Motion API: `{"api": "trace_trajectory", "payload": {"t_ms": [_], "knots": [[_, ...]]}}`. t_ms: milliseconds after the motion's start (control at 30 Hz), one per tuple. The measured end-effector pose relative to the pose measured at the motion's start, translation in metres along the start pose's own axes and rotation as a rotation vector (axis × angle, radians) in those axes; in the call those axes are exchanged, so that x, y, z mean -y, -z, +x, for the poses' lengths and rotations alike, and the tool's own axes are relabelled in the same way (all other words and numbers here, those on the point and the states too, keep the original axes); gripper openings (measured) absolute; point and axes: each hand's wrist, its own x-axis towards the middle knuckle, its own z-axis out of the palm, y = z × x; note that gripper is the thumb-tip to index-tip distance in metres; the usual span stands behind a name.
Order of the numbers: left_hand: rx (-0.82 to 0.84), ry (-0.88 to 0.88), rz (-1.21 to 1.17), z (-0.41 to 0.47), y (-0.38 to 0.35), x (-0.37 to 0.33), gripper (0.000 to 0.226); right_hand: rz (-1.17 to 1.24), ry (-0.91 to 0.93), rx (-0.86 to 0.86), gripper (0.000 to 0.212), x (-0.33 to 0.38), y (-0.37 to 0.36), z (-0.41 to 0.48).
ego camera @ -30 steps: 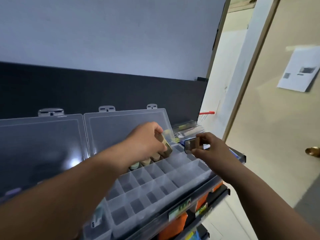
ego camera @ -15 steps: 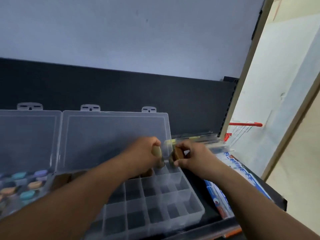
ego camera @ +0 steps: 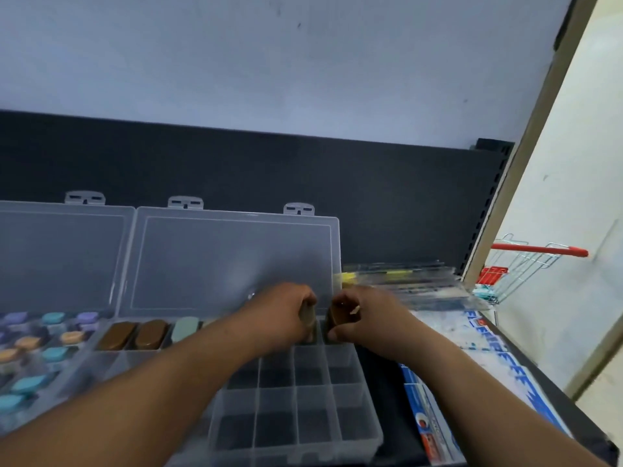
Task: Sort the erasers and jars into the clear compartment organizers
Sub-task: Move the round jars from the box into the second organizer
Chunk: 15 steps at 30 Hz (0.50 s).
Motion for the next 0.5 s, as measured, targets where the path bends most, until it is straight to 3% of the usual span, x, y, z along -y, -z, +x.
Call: {"api": "trace_trajectory", "payload": {"t_ms": [267,500], "knots": [[0.040,0.046,0.026,-0.002,-0.008,0.007,0.043,-0.083,-0.054,0.091,0.055,-0.002,-0.008,0.010],[-0.117,0.038,0.097,-0.029,0.017,0.021,0.058,-0.171,-0.001,-0.015,0.047,0.033,0.002,0.005]]}}
